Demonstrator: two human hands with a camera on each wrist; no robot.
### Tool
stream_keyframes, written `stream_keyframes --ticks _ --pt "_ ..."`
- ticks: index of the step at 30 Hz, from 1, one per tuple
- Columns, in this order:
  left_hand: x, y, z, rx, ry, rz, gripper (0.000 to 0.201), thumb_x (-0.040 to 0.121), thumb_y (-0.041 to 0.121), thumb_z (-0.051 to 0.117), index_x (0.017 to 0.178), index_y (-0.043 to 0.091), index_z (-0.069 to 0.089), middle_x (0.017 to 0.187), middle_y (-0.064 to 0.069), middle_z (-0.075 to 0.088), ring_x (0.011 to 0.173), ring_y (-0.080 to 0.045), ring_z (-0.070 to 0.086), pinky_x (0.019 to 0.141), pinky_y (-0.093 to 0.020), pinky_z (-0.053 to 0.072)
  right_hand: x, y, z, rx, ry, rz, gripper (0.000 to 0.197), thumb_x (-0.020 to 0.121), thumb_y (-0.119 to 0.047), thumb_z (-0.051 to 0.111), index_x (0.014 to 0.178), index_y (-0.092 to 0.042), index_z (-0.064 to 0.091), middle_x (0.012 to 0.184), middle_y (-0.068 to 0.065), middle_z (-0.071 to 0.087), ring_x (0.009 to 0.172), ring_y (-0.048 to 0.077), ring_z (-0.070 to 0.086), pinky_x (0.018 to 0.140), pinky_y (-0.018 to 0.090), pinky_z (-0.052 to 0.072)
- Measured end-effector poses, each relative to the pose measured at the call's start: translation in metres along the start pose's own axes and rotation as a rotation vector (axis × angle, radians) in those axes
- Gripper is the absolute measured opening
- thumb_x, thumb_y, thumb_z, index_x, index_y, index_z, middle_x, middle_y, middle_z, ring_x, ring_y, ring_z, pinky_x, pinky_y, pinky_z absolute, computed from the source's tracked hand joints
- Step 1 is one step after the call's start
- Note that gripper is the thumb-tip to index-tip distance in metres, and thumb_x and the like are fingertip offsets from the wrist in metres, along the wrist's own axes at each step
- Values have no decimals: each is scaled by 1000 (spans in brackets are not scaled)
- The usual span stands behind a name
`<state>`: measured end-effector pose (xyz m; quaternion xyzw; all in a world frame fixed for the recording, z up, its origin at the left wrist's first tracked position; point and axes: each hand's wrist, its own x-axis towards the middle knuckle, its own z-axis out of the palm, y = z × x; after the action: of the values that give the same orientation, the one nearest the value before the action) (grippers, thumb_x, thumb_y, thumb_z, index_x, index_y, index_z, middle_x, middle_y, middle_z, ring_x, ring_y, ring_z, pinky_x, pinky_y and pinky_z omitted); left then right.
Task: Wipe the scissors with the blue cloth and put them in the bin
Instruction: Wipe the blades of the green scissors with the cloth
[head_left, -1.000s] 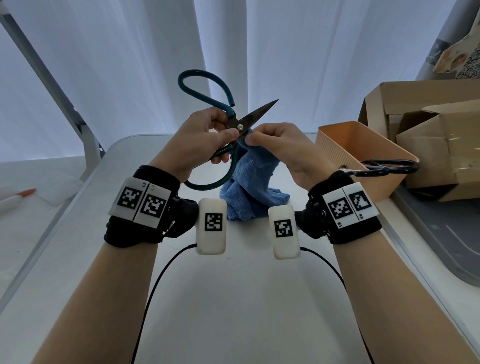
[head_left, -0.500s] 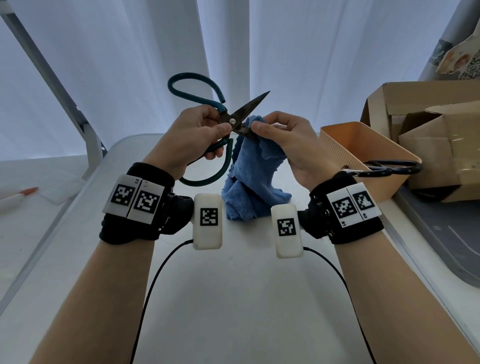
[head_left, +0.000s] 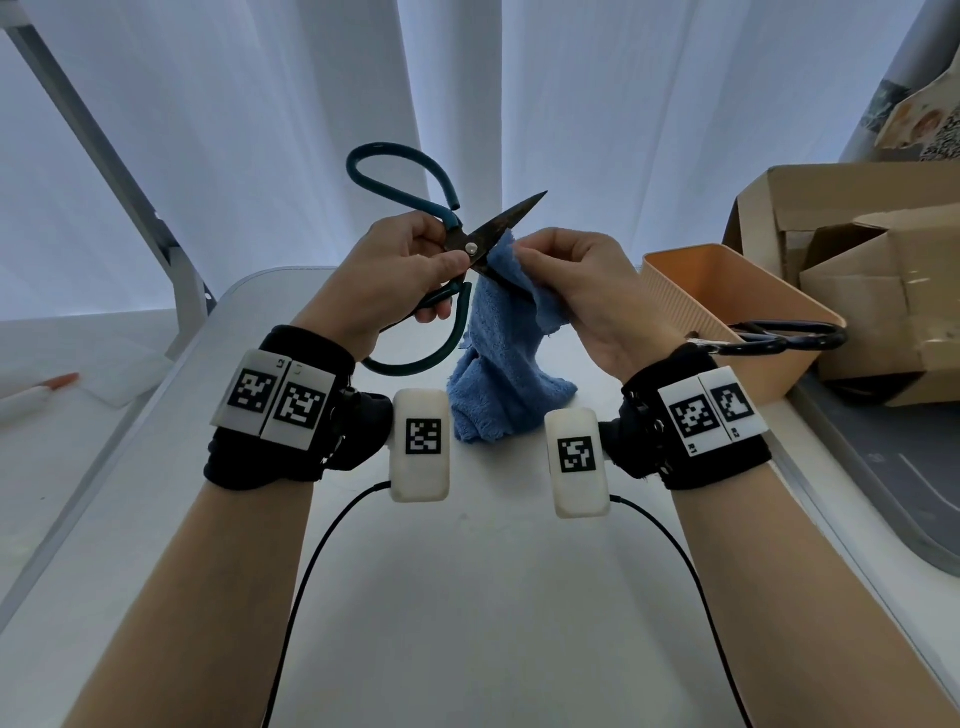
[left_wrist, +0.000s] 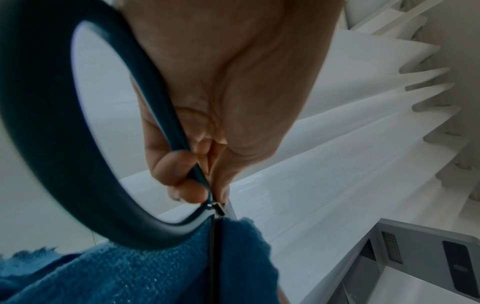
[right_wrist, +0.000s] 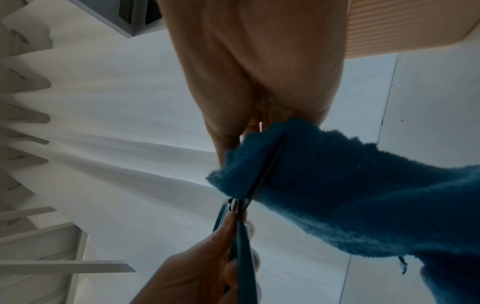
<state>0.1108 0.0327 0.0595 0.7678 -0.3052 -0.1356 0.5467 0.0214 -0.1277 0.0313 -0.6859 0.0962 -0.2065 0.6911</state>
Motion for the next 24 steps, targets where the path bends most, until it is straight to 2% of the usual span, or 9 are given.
stream_keyframes --ticks 2,7,9,11,15,18,20,22,24 --pt "0 1 2 1 -2 0 8 97 8 60 105 6 60 76 -1 60 49 -13 56 46 -23 43 2 2 0 11 19 -6 9 88 -5 70 81 -10 69 73 1 68 68 9 64 63 19 51" --pt "-1 2 -1 7 21 4 7 97 6 60 104 7 60 74 0 60 49 -14 55 45 -23 42 4 3 1 47 21 22 24 83 5 72 85 -15 59 77 3 70 75 17 67 70 29 54" --pt "-2 3 -3 0 26 2 5 97 7 60 101 8 59 73 0 59 49 -14 55 46 -24 41 5 2 -1 25 14 43 24 84 4 71 88 -16 58 82 6 71 77 18 67 70 28 52" --pt "-2 3 -3 -6 23 -2 6 97 7 60 103 7 60 74 -1 59 50 -14 55 46 -24 41 5 1 -4 6 27 66 24 84 1 72 91 -16 58 86 8 71 81 21 66 74 30 52" --pt "-4 5 2 -8 -21 1 5 97 7 60 102 9 60 84 -5 61 49 -14 54 47 -25 41 4 1 -5 47 42 92 25 84 -4 75 97 -15 56 90 9 73 82 22 68 77 33 55" --pt "-4 6 3 -7 -14 9 5 97 6 60 101 9 59 83 -5 61 49 -14 54 46 -24 41 3 0 -4 37 30 105 26 85 -7 75 101 -16 57 97 13 74 89 27 69 86 44 55" --pt "-3 5 1 -6 7 15 4 96 7 61 100 9 59 81 -4 61 48 -14 54 46 -24 41 3 -2 -5 18 5 116 26 85 -6 74 104 -16 58 102 18 73 91 30 68 89 48 54" --pt "-3 5 -1 -5 18 20 4 96 8 61 98 10 59 81 -3 61 48 -14 55 46 -24 41 3 -3 -6 24 -18 127 26 86 -4 72 106 -15 59 100 19 71 90 29 68 88 47 54" --pt "-3 4 -1 -3 10 24 4 96 8 61 98 11 59 85 -5 61 49 -14 55 46 -24 41 3 -3 -7 39 -33 144 25 88 -5 70 108 -14 58 98 18 70 85 27 67 81 42 56"
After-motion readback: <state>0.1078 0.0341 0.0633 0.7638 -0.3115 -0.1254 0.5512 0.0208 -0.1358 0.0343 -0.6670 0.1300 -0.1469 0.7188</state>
